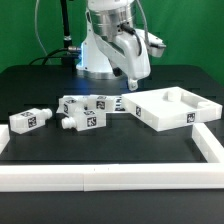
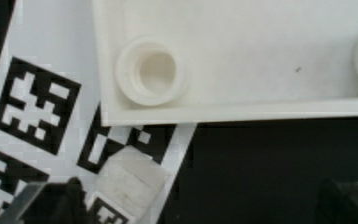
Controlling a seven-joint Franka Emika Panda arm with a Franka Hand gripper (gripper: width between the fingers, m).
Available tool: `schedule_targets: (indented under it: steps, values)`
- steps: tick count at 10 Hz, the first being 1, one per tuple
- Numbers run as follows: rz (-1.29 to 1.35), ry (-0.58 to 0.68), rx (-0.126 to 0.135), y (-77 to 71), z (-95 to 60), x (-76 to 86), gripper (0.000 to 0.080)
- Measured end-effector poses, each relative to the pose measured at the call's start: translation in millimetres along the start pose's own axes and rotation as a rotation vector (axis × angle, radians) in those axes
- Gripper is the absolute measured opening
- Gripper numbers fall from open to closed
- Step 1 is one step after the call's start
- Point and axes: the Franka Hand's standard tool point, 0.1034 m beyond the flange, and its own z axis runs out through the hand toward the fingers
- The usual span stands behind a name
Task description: Assemble one leg
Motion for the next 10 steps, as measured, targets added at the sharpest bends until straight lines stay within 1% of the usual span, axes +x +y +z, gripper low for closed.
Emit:
schedule_targets:
  steps: [1, 2, 3, 5, 7, 9, 10]
  values:
    - [-0.123, 0.022, -0.025, -4.2, 0.7, -2.6, 0.0649]
    - [-0.309, 0.045, -0.033, -15.8, -0.8, -5.1, 0.0649]
    - [-0.463, 0.057, -0.027, -22.7, -1.5, -6.5, 0.0649]
    - [-0.679, 0.051, -0.058, -26.4, 8.1, -20.6, 0.0649]
    - [-0.819, 0.048, -0.060, -25.3, 7.0, -17.1, 0.0649]
    - [-0.980, 0.046, -0.067, -25.3, 7.4, -16.7, 0.0649]
    - [-1.131, 0.084, -0.091, -29.4, 9.1, -15.3, 0.0649]
